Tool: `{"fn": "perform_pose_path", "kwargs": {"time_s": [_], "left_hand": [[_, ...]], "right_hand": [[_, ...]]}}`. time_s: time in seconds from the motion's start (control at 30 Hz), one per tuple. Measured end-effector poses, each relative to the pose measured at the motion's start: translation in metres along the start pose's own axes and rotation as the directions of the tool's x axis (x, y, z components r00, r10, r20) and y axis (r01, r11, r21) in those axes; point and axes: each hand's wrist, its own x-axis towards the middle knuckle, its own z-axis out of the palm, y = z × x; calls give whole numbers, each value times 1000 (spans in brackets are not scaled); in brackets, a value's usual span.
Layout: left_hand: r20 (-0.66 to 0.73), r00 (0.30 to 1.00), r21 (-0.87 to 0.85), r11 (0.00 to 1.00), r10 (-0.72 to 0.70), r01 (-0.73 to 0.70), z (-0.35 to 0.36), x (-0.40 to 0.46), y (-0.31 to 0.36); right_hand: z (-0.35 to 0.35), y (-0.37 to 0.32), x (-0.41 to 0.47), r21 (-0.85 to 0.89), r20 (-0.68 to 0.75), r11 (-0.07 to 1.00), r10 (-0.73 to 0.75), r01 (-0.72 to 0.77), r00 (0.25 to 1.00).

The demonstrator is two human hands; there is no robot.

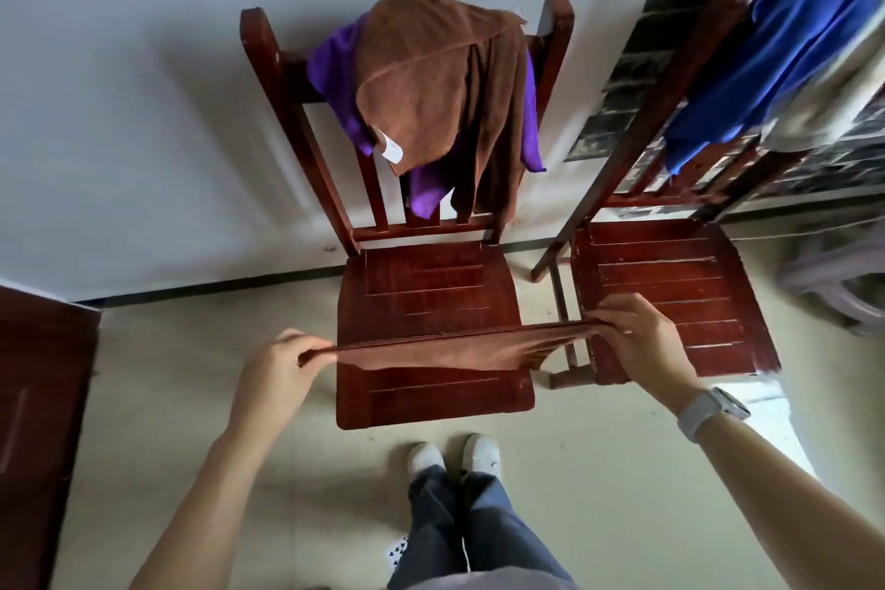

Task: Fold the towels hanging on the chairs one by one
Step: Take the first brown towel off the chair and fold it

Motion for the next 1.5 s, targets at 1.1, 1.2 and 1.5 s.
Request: {"fn": "perform_pose_path", "kwargs": {"time_s": [1.1, 1.2, 1.5], "left_hand": [[51, 975, -194, 956, -214, 220, 74, 39, -57], [85, 974, -114, 969, -212, 221, 83, 78, -69], [155, 967, -147, 963, -201, 224, 103, 169, -89]], "right_hand": [[78, 18, 15, 60, 114, 939, 330, -338, 937], [95, 23, 55, 50, 117, 948, 306, -313, 945], [137, 44, 140, 190, 120, 898, 379, -396, 917]]}}
